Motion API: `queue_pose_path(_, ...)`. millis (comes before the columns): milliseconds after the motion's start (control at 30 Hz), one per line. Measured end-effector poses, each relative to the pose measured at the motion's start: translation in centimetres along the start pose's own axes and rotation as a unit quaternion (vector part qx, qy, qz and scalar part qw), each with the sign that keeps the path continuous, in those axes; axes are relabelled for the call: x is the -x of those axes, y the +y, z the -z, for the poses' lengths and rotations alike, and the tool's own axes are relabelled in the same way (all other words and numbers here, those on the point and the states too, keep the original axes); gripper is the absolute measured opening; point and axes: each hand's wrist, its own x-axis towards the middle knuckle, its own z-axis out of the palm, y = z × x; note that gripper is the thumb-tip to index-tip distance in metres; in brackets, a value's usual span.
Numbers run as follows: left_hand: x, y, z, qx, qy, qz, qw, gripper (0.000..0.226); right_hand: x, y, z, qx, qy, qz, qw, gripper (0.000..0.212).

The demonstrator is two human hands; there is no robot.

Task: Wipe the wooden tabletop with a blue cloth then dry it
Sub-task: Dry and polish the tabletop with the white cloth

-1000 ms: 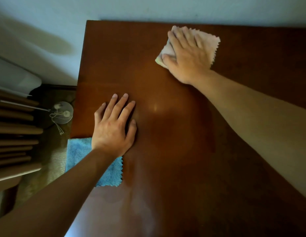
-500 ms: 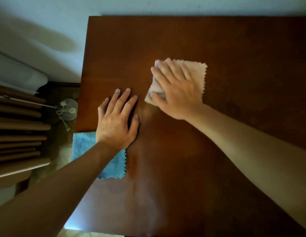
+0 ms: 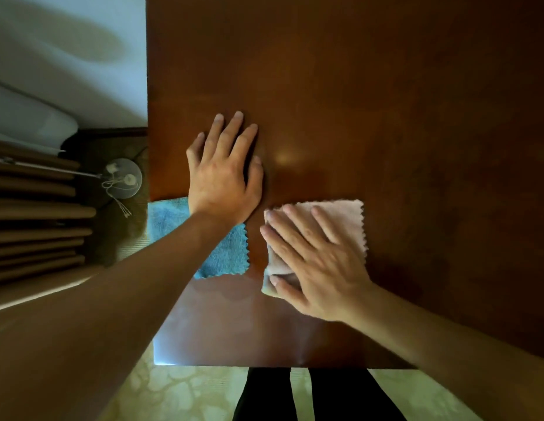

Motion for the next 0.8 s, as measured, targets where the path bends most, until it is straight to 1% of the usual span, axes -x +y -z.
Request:
queue_pose_path(33,0.0,0.0,0.0,0.002,-0.001,0.001,1.0,0.051,-0.9,0.9,0.2,0.005,0.006,0.005,1.0,0.074)
queue_pose_path(67,0.0,0.0,0.0,0.003,-0.001,0.003,1.0,0.052,-2.1,1.8,0.4,0.007,0.017,-0.008,1.0,0.072)
queue_pose_path(133,0.0,0.0,-0.1,0.004,-0.003,0.004,1.0,0.053,-4.6,3.3,0.8,0.007,0.036,-0.082,0.996,0.071)
queue_pose_path(200,0.0,0.1,-0.1,0.006,-0.004,0.003,1.0,0.053,-6.6,3.9,1.0,0.005,0.039,-0.155,0.987,0.072)
queue_pose_path(267,0.1,0.0,-0.2,0.007,-0.002,0.004,1.0,0.053,-7.5,3.7,1.0,0.009,0.044,-0.18,0.983,0.071)
queue_pose_path(367,-0.1,-0.1,-0.1,0.009,-0.001,0.006,1.0,0.053,-5.8,1.5,0.4,-0.001,0.071,-0.175,0.982,0.069)
queue_pose_path(500,0.1,0.0,0.0,0.018,-0.007,0.003,1.0,0.053,2.2,-7.1,-2.0,-0.029,0.072,-0.148,0.986,0.07)
queue_pose_path(567,0.1,0.0,0.0,0.019,-0.006,0.001,1.0,0.054,5.2,-9.7,-2.5,-0.024,0.06,-0.124,0.99,0.07)
queue_pose_path(633,0.1,0.0,0.0,0.012,-0.007,-0.002,1.0,0.055,5.9,-9.4,-2.6,-0.012,0.05,-0.093,0.994,0.07)
queue_pose_path(700,0.2,0.1,-0.1,0.007,-0.012,-0.006,1.0,0.057,4.6,-7.1,-2.2,-0.003,0.039,-0.062,0.997,0.07)
queue_pose_path(733,0.1,0.0,-0.1,0.007,-0.012,-0.005,1.0,0.057,3.3,-5.4,-1.8,0.002,0.041,-0.064,0.997,0.07)
queue_pose_path(800,0.1,-0.1,0.0,0.007,-0.011,-0.006,1.0,0.058,0.0,-1.9,-1.0,0.014,0.055,-0.113,0.992,0.07)
